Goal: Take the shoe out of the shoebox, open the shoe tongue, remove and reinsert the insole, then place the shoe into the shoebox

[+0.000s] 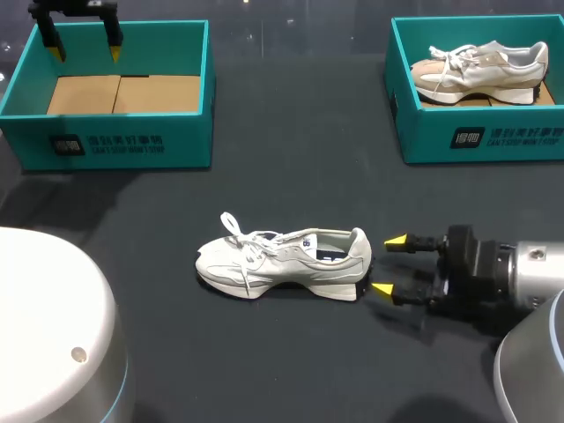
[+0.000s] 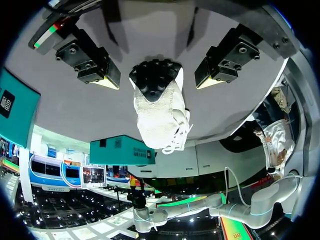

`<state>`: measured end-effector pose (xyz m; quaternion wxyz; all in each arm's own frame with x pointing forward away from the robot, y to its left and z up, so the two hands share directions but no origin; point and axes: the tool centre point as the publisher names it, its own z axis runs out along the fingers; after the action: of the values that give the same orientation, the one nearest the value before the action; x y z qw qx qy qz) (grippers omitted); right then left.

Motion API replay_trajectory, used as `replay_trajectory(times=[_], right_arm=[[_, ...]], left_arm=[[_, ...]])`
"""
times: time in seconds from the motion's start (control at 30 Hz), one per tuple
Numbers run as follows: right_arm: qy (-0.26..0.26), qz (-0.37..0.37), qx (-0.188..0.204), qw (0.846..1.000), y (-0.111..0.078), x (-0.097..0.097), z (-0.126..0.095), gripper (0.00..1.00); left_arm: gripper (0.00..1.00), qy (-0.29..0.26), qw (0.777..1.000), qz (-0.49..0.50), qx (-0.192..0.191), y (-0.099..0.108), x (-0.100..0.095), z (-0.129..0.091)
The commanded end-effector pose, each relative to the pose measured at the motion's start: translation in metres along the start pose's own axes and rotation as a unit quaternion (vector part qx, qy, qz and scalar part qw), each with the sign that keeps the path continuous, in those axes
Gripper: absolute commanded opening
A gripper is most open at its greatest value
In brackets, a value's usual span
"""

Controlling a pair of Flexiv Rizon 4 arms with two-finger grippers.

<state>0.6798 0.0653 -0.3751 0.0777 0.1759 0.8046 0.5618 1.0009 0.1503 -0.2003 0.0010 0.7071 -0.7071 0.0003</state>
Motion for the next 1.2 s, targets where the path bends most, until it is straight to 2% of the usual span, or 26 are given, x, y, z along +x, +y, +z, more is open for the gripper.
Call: replay_trajectory(times=[0.03,0.3,0.53,1.2], right_arm=[[0.002,0.003,0.002,1.000,-0.004,-0.005,0.011,1.00],[0.015,0.008,0.002,1.000,-0.012,-0.011,0.026,1.00],[0.026,0.006,-0.002,1.000,-0.012,-0.013,0.038,1.00],[0.051,0.005,-0.007,0.999,-0.009,-0.002,0.060,1.00]], left_arm=[[1.00,0.000,1.000,0.000,0.000,0.000,0.000,0.000],[1.00,0.000,1.000,0.000,0.000,0.000,0.000,0.000],[1.00,0.000,1.000,0.000,0.000,0.000,0.000,0.000],[1.00,0.000,1.000,0.000,0.000,0.000,0.000,0.000]])
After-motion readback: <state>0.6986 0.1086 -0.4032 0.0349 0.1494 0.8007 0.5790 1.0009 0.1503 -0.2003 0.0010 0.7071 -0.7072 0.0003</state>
